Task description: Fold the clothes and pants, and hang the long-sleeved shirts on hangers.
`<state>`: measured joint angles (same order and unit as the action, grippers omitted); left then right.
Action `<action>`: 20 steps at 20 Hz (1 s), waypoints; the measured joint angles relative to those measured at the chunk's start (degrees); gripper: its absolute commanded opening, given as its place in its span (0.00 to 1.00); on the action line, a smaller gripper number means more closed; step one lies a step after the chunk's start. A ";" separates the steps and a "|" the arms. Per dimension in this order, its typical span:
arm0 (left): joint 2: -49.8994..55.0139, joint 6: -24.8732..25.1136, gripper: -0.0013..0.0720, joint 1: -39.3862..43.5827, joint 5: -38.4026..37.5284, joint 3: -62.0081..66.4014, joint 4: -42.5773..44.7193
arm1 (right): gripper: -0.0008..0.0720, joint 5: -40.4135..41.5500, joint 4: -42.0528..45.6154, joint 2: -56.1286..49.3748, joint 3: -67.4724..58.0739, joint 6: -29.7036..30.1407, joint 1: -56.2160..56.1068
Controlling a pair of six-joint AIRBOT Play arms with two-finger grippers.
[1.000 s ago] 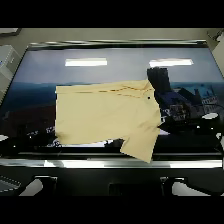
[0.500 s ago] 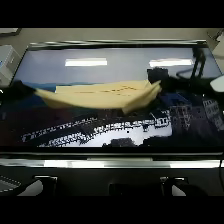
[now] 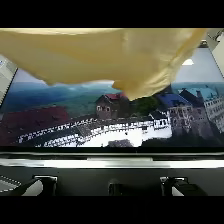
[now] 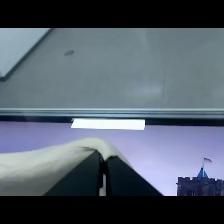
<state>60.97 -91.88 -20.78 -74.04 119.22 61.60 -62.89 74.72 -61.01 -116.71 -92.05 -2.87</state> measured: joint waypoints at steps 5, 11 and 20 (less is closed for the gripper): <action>-11.82 -3.54 0.03 -0.83 -5.77 -1.14 6.54 | 0.05 -8.55 -2.54 10.23 -3.10 -2.64 -0.17; -9.11 -5.49 0.04 -0.92 -8.55 -1.46 8.57 | 0.05 -10.75 -0.94 7.45 -3.63 -4.24 -0.20; 23.21 0.55 0.04 5.86 -0.35 -8.70 5.49 | 0.05 -2.34 -7.19 -27.02 0.37 -2.40 -0.22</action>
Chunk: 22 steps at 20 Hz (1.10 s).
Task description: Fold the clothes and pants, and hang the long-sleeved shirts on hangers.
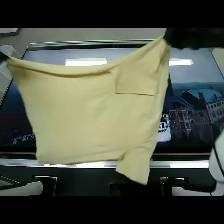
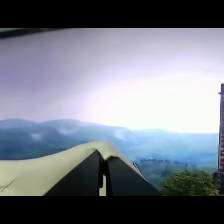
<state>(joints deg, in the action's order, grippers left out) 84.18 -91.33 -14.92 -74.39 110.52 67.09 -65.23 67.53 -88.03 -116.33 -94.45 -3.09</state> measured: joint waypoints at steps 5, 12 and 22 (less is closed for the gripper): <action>20.65 2.71 0.04 4.76 12.48 -1.55 0.31 | 0.05 9.88 -0.96 -18.10 1.03 5.09 -0.02; 29.49 3.10 0.04 7.17 15.91 -1.73 0.39 | 0.05 13.03 2.58 -26.47 1.20 5.66 0.59; 24.85 1.33 0.04 6.91 -1.11 -1.73 1.88 | 0.05 -8.63 6.64 -20.96 1.22 -0.76 4.96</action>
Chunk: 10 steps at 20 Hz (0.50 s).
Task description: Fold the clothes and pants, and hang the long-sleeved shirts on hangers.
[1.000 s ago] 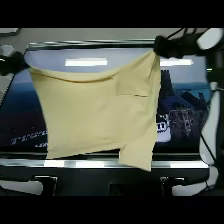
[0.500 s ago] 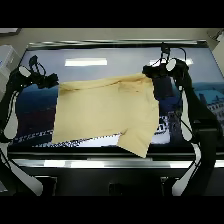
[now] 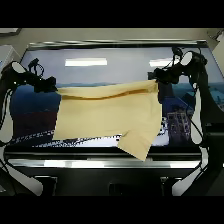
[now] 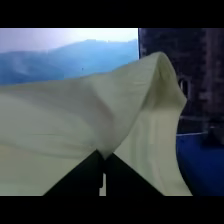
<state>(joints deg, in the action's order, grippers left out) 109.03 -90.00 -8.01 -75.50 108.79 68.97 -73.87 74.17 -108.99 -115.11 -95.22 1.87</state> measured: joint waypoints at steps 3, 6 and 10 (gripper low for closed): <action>-1.25 -0.20 0.04 -0.48 -2.84 -0.04 0.37 | 0.05 -5.29 -0.20 0.72 0.00 -0.42 0.31; -1.33 -0.42 0.04 -0.26 -4.00 -0.46 0.61 | 0.05 -8.81 0.04 0.90 0.02 -0.44 0.37; 0.15 -0.35 0.04 0.55 -4.55 -1.22 0.92 | 0.05 -11.23 0.44 -0.13 0.11 -1.55 0.39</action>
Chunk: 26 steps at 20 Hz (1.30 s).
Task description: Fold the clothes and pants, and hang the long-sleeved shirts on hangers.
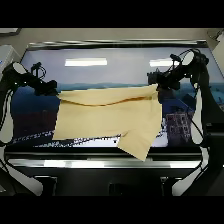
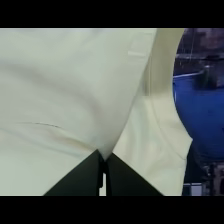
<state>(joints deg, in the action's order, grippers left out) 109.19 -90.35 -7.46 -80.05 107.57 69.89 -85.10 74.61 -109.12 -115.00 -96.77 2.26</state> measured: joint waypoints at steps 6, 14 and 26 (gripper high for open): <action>2.16 -0.07 0.04 0.20 -0.44 -0.35 0.20 | 0.05 -3.76 2.54 -3.54 0.02 -1.25 -0.63; 4.66 -0.07 0.09 0.79 -0.57 -0.42 0.22 | 0.21 -4.50 7.15 -7.54 0.02 -2.56 -0.98; 0.61 -1.81 0.77 -1.29 -8.00 5.60 2.19 | 0.71 -7.72 6.82 -1.55 0.20 3.13 -0.26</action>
<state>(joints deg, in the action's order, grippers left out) 109.80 -92.16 -8.75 -88.05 113.16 72.07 -92.82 81.43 -110.67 -114.80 -93.65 2.00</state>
